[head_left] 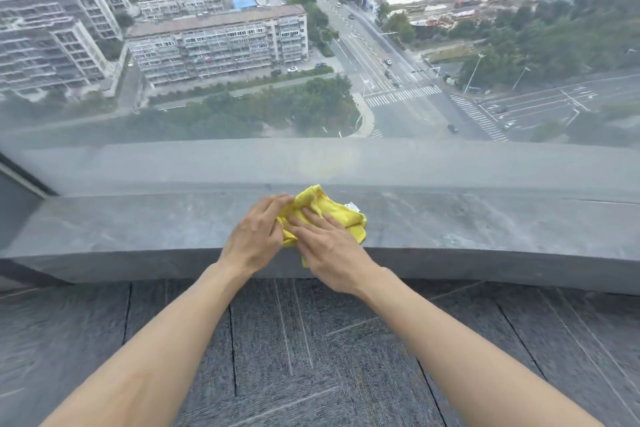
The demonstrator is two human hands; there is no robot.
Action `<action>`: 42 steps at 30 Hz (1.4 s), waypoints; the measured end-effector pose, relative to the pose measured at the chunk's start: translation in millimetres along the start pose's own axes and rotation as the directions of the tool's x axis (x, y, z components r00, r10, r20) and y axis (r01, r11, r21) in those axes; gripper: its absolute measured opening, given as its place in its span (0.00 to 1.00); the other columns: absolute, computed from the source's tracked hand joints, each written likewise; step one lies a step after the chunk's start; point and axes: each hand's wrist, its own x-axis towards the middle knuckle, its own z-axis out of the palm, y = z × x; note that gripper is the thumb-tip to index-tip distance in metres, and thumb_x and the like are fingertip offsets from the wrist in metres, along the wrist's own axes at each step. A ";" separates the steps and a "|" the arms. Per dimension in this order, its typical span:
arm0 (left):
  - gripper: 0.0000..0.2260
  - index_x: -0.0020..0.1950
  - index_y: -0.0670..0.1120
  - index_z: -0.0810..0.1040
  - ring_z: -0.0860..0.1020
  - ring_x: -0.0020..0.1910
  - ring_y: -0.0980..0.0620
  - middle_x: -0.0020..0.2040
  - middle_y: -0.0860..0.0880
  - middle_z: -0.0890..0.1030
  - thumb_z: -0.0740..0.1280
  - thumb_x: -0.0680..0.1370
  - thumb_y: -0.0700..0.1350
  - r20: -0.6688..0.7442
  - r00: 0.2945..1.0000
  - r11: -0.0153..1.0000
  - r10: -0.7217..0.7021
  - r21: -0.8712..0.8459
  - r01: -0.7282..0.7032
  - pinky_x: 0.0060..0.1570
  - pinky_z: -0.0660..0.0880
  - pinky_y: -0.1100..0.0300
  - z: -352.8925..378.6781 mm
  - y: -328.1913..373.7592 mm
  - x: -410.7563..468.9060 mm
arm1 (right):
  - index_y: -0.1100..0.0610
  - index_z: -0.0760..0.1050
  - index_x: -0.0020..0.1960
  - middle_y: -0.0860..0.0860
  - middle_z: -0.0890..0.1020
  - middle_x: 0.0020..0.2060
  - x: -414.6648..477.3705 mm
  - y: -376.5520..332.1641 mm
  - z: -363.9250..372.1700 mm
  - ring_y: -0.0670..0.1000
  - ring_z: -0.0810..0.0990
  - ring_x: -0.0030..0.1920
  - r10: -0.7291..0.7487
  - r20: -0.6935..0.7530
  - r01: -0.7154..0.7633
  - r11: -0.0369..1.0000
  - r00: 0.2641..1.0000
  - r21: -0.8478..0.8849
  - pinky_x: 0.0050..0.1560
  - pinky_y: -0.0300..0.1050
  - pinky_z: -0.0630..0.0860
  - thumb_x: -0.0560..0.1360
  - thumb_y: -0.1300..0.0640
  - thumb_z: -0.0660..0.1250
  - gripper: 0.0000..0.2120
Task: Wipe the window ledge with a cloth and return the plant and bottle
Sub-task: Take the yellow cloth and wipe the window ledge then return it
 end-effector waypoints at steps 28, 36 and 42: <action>0.15 0.50 0.48 0.79 0.83 0.38 0.52 0.42 0.47 0.81 0.55 0.82 0.36 0.016 0.999 0.808 -0.029 -0.589 0.033 0.39 0.82 0.59 -58.4 150.9 42.8 | 0.57 0.84 0.48 0.49 0.83 0.39 -69.3 31.7 -194.2 0.42 0.78 0.38 0.528 -0.146 -0.233 0.584 0.837 0.778 0.40 0.35 0.73 0.77 0.56 0.71 0.05; 0.17 0.53 0.52 0.80 0.76 0.39 0.56 0.44 0.48 0.81 0.55 0.82 0.35 0.049 0.997 0.807 0.055 -0.591 -0.015 0.41 0.73 0.64 -96.2 220.8 42.3 | 0.58 0.81 0.57 0.51 0.85 0.53 -84.7 16.3 -240.1 0.50 0.82 0.58 0.657 -0.050 -0.328 0.440 0.753 0.836 0.61 0.51 0.77 0.79 0.48 0.66 0.14; 0.20 0.53 0.47 0.79 0.75 0.41 0.68 0.45 0.55 0.80 0.54 0.79 0.27 0.179 0.972 0.808 0.155 -0.589 -0.020 0.44 0.70 0.73 -207.6 330.2 43.6 | 0.47 0.77 0.57 0.46 0.82 0.54 -116.3 -47.6 -346.9 0.46 0.79 0.58 0.703 0.087 -0.415 0.310 0.705 0.855 0.61 0.47 0.73 0.77 0.48 0.69 0.10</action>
